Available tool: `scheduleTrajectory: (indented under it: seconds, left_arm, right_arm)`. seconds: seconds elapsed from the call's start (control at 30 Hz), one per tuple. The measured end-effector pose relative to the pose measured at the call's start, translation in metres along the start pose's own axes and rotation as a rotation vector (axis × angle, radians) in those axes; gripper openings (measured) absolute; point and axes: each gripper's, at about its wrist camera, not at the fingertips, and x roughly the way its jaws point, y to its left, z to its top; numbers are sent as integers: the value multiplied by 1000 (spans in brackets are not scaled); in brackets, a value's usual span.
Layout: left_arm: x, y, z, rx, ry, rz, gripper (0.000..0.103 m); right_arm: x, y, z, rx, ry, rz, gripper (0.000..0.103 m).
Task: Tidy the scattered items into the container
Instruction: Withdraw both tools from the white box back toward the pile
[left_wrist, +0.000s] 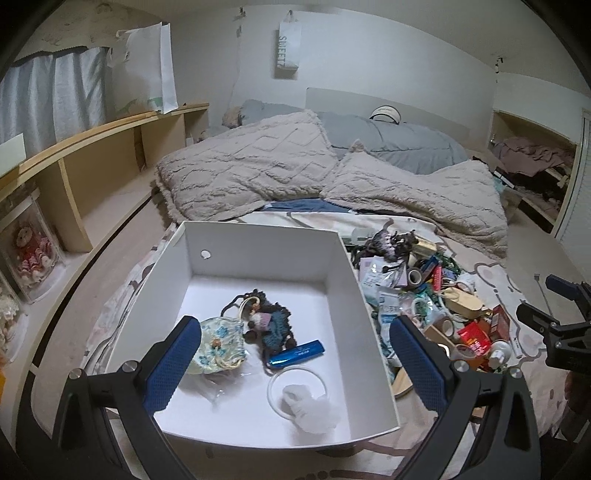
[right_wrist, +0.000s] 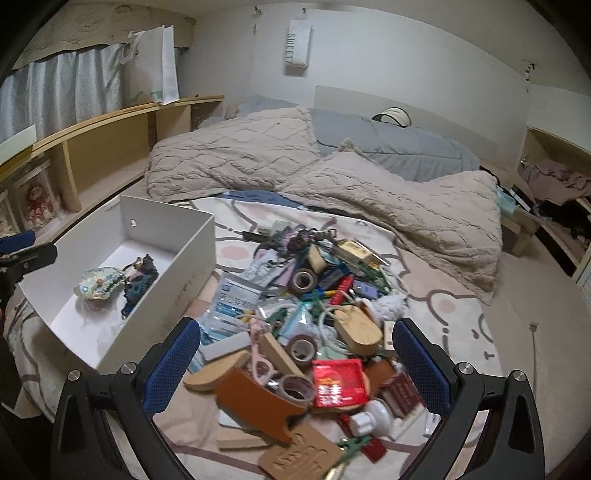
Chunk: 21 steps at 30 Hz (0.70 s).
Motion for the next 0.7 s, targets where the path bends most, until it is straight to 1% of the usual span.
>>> scheduleTrajectory:
  seconds: [0.27,0.47,0.63,0.7]
  left_arm:
    - [-1,-7,-1,11,-16,-13,103]
    - [0,-11,-2,-1,-13,-55,103]
    - [1,-23,-5,29,-6,-88,103]
    - [1,-32,-6,54,-2,-101,103]
  right_arm:
    - [-13,-29,-7,29,-15,-48,103]
    - [-15,-54,-17,85,1,-84,103]
    - [-17,-75,-33,106,-2,-153,103]
    - [-16,-82,-40,110,7,-159,103]
